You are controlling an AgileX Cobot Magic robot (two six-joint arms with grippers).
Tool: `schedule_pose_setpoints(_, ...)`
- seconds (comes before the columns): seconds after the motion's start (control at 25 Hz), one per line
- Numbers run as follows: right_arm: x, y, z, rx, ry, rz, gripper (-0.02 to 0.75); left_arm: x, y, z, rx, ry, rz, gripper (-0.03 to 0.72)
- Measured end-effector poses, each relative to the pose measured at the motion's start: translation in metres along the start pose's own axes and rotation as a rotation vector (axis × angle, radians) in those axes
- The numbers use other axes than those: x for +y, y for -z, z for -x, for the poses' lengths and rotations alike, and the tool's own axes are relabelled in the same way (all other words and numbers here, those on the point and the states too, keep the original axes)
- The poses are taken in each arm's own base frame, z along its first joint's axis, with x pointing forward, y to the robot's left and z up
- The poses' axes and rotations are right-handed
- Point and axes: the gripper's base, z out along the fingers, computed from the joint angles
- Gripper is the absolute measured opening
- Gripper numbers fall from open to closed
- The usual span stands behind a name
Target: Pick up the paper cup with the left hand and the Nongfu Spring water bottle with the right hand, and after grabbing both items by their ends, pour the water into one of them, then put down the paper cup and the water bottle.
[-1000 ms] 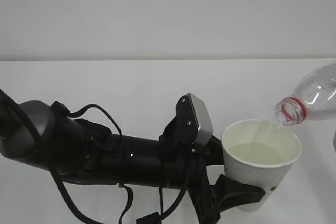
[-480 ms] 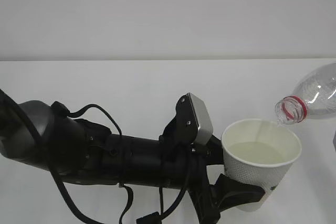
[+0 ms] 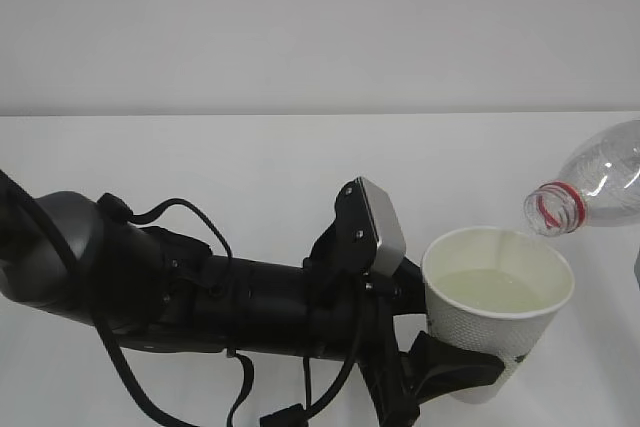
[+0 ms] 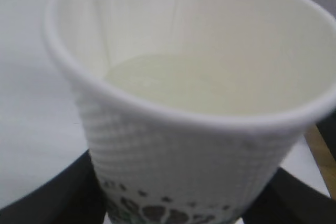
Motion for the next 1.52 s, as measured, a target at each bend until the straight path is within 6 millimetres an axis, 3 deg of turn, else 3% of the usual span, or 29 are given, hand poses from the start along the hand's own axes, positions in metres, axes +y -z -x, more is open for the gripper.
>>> schedule_pose_setpoints(0.68,-0.0019,0.0,-0.0004,0.004,-0.005,-0.021,0.484,0.0,0.0,0.0,0.0,0.0,0.0,0.498)
schedule_pose_setpoints(1.52,0.0001,0.0,-0.0016,0.018,-0.215,-0.001,0.484,0.0013,-0.0008,0.0021,-0.009,0.002,0.007,0.498)
